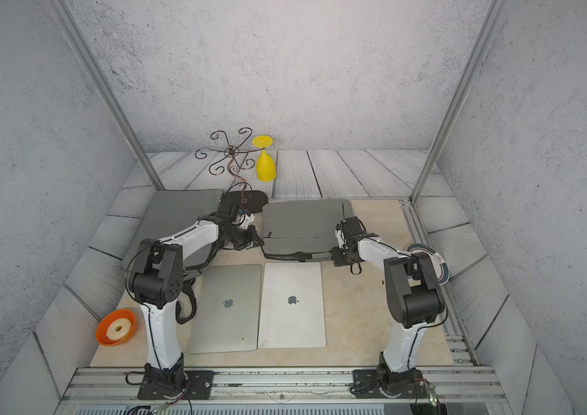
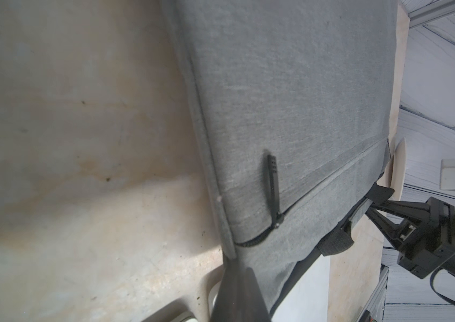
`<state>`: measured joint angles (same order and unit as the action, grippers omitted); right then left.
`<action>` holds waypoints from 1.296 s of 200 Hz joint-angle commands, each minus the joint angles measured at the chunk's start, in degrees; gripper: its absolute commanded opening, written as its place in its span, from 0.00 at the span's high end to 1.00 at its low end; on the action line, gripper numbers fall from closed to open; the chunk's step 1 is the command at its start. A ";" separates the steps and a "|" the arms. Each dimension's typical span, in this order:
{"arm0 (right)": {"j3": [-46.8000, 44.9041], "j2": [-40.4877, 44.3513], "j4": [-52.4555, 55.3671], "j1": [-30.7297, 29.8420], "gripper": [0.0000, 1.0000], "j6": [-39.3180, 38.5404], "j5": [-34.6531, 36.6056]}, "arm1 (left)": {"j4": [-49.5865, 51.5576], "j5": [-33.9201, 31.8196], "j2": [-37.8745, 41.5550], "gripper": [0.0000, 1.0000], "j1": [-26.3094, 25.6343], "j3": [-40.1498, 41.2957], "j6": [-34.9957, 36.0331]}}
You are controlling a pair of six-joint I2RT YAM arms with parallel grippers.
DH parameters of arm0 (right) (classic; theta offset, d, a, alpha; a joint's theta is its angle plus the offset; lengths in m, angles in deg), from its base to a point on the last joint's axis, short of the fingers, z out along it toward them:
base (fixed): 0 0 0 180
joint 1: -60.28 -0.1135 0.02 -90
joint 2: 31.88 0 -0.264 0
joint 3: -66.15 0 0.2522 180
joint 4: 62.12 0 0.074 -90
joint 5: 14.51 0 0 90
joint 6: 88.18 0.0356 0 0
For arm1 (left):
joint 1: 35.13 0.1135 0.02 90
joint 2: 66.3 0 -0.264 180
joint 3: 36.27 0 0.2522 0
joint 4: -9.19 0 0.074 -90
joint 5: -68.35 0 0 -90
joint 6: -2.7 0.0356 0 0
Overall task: Open the zippered laptop bag and take out the laptop
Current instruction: Unzip the zipper on the zippered laptop bag.
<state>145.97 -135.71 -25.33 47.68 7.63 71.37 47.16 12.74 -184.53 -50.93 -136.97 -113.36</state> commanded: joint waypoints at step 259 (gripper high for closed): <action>8.58 -1.07 4.41 13.57 0.63 0.61 -4.79 | 4.59 -0.44 -1.60 1.00 -0.33 -4.81 5.47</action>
<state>156.14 -142.22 -20.00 60.69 2.34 71.16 51.68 11.14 -185.12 -50.75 -139.79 -107.05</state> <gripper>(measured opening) 0.318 0.061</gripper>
